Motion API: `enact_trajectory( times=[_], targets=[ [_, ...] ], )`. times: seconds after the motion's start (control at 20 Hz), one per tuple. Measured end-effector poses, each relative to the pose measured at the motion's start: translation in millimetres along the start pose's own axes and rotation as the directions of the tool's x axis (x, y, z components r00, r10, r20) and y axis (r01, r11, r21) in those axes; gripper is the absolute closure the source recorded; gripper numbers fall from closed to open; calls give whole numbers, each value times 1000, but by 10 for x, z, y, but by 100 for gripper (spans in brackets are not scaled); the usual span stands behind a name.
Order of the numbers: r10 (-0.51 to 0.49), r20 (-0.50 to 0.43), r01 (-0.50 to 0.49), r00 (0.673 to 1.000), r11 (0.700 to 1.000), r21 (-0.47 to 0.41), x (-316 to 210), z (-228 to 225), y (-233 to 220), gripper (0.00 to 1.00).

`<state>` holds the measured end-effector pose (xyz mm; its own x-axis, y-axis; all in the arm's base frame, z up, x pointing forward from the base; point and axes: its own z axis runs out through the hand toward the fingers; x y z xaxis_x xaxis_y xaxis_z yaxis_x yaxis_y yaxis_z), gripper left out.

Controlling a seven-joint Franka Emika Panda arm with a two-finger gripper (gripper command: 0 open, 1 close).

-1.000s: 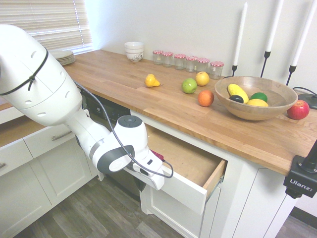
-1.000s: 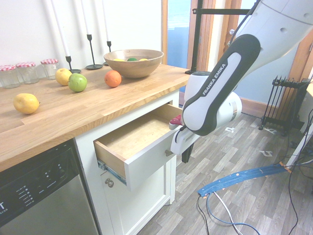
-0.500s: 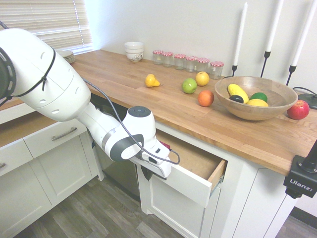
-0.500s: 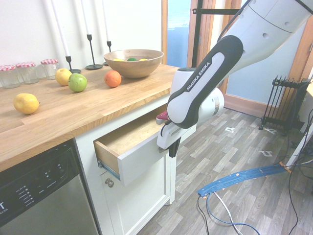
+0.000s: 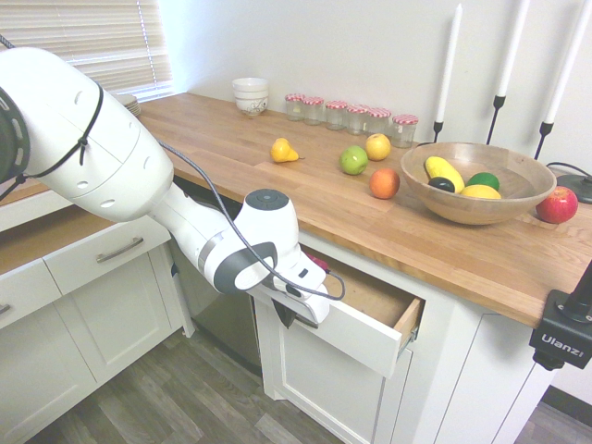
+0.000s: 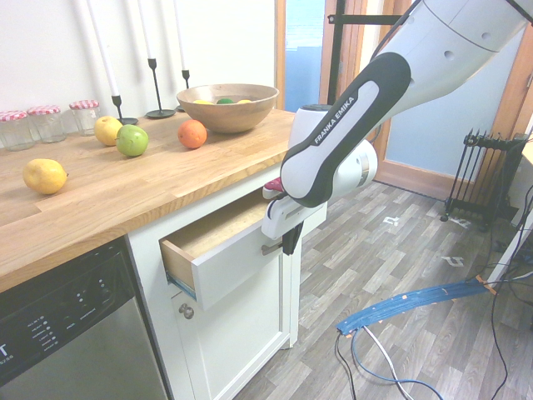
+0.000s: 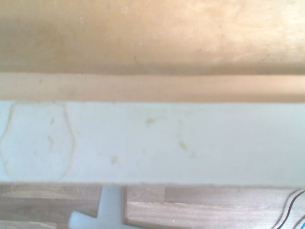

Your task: Close the drawer

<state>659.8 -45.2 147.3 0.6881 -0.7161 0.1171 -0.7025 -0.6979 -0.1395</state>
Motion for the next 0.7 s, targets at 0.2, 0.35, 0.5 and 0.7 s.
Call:
enact_trajectory(
  times=[0.2,0.35,0.5,0.7],
  targets=[
    [4,1,-4,1000,1000,0,68,46,-46,100],
    [5,3,-5,1000,1000,1,127,93,-106,100],
    [6,7,-6,1000,1000,2,191,110,-187,100],
    [19,13,-19,1000,1000,4,287,141,-311,100]
  ],
)
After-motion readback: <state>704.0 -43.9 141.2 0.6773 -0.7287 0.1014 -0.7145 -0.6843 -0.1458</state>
